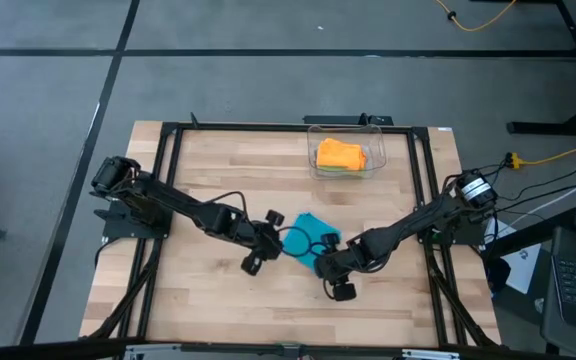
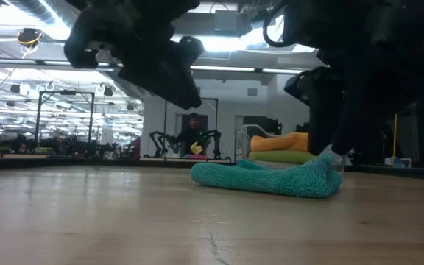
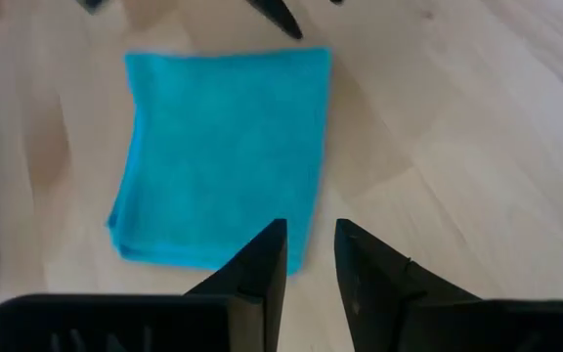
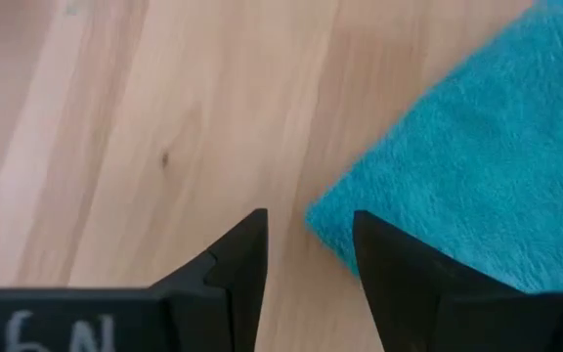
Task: Fold microfiber towels
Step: Fold the blue microfiber
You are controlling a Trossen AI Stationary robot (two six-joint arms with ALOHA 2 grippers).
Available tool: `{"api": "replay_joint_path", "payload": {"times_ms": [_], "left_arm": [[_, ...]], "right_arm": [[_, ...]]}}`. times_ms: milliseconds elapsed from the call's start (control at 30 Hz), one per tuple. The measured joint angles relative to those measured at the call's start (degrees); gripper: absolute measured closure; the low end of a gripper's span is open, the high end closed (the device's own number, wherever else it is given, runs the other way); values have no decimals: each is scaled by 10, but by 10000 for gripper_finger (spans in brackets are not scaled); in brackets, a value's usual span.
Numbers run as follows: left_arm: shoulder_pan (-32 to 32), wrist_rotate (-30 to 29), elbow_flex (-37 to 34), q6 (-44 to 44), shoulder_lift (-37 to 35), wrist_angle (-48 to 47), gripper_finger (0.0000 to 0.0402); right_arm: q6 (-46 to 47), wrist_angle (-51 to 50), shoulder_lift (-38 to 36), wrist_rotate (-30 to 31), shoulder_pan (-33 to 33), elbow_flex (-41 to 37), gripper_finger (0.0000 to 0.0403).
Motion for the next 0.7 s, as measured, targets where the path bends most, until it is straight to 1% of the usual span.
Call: {"api": "replay_joint_path", "payload": {"times_ms": [67,200,333,433,467,600,700], "left_arm": [[-2,-2,0,6,0,12,321],[-2,-2,0,-21,0,21,309],[-1,0,0,-26,0,18,284],[6,1,0,-54,0,17,256],[10,6,0,-66,0,15,248],[25,59,0,-92,0,14,222],[26,59,0,-83,0,19,217]], "right_arm": [[-1,11,2,-3,0,0,245],[21,14,3,-3,0,0,219],[36,21,3,14,0,0,181],[36,20,3,15,0,0,152],[33,20,3,15,0,0,144],[15,22,3,15,-2,0,126],[11,22,3,15,-2,0,124]]}}
